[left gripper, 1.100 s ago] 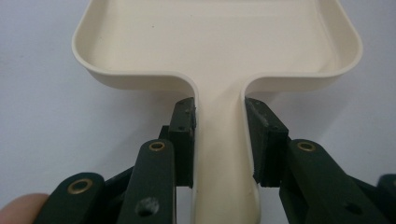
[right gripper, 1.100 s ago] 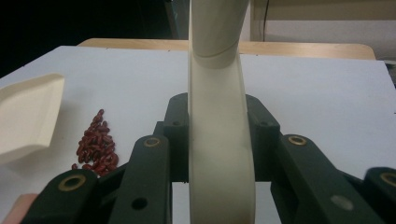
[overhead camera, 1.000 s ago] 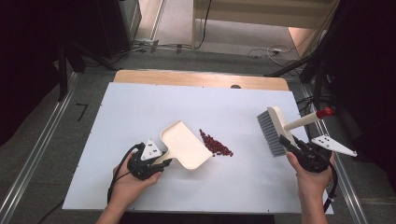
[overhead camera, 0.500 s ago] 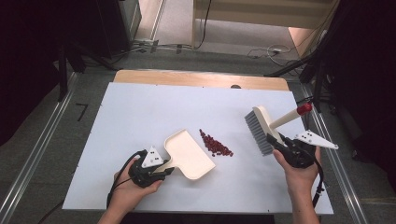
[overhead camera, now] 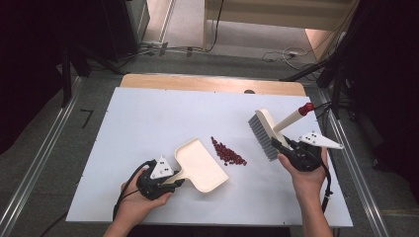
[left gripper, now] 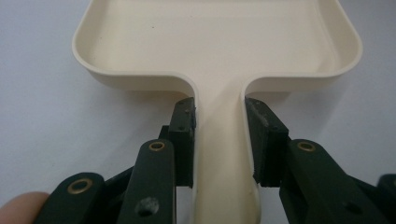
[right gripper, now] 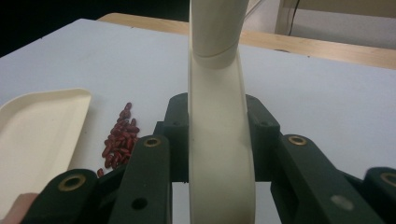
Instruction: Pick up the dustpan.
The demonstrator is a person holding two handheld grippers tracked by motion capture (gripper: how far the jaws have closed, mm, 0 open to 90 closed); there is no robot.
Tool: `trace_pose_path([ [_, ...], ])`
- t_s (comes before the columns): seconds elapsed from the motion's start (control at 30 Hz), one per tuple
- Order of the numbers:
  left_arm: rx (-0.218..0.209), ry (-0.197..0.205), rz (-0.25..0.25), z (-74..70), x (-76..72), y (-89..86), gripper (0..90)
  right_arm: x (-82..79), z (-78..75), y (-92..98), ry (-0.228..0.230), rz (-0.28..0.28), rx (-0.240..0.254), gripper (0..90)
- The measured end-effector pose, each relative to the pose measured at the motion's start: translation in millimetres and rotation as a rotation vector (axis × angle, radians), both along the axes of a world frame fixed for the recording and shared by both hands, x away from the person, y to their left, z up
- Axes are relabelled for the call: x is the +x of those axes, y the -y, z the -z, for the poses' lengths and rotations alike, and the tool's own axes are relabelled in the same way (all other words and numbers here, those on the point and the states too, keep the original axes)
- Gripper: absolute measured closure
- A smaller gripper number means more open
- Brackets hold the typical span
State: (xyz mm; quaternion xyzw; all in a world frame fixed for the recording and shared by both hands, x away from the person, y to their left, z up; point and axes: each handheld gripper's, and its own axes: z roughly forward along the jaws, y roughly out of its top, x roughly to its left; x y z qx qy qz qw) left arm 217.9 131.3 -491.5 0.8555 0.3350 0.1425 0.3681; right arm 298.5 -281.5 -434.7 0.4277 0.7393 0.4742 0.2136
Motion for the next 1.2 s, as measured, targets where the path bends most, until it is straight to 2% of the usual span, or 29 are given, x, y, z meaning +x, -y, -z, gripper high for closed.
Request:
trace_pose_path([
  [0.8, 0.005, -0.009, 0.009, 0.9, 0.3, 0.3, 66.7, 9.1, 4.4, -37.0, -0.023, -0.060, -0.065, 65.9],
  [1.2, 0.012, -0.016, 0.023, 0.3, 0.3, 1.5, 66.7, 14.2, 8.1, -57.7, -0.041, -0.081, -0.130, 65.9],
])
